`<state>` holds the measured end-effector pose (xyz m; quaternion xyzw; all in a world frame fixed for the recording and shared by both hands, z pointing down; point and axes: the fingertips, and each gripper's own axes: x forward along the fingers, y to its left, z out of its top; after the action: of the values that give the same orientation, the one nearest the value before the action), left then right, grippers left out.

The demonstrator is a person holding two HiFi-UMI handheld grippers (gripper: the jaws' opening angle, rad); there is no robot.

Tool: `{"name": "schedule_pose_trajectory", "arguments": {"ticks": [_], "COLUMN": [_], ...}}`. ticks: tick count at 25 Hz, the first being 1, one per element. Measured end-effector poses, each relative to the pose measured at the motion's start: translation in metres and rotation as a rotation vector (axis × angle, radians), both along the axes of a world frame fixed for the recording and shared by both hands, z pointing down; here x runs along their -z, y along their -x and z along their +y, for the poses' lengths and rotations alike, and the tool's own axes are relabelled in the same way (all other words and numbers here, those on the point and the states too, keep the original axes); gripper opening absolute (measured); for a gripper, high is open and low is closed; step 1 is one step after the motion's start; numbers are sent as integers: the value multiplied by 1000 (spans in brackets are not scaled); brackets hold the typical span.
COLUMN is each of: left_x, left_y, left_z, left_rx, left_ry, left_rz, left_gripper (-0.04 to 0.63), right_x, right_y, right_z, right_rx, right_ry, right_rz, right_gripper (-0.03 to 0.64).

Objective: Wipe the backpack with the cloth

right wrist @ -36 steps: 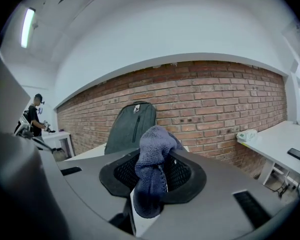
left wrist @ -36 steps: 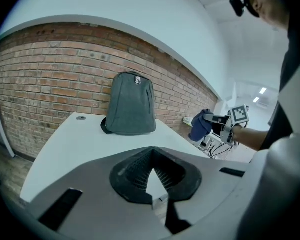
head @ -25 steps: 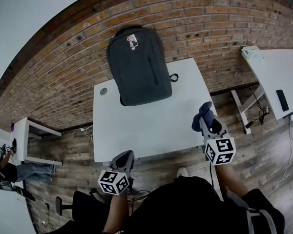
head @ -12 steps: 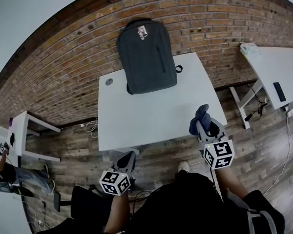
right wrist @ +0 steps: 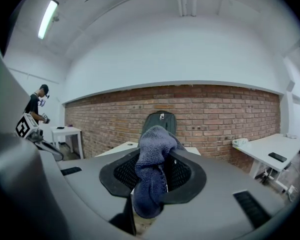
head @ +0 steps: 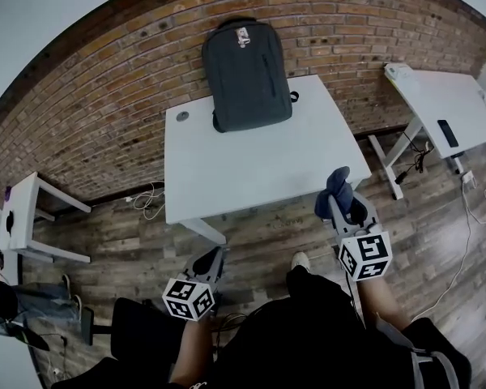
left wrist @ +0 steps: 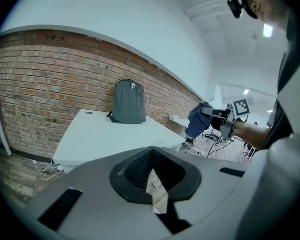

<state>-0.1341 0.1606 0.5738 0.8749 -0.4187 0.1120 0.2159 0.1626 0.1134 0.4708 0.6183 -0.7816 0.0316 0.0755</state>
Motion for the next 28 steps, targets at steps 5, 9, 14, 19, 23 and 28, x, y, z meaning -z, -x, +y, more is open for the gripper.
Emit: {"name": "schedule_pose_trajectory", "arguments": {"ticks": [5,9,14,19,23,28], "left_x": [1,3,-5,-1,2,9], "left_y": [21,32,39,43,35,27], "left_z": [46,81,117,130,141,157], "left_rx": [-8,-13,-29,-27,-30,-29], "left_ry": [-8,-9,18,2,-13,-32], "left_rz": [18,28,31,38,39,30], "left_gripper": [-5,-4,-5,-5,-4,-5], "right_x": [1,8,9,5,3,25], "right_y": [21,36,40,45,37,38], "right_z": [54,92,129,151,161,172], "right_rx": [-17,-14,-38,-30,-32,-8], "right_ry": [-2,-8,0,10,22,-39], "right_rz": [12,22,34,41,39,40], "right_gripper": [103,103,103,103,103,103]}}
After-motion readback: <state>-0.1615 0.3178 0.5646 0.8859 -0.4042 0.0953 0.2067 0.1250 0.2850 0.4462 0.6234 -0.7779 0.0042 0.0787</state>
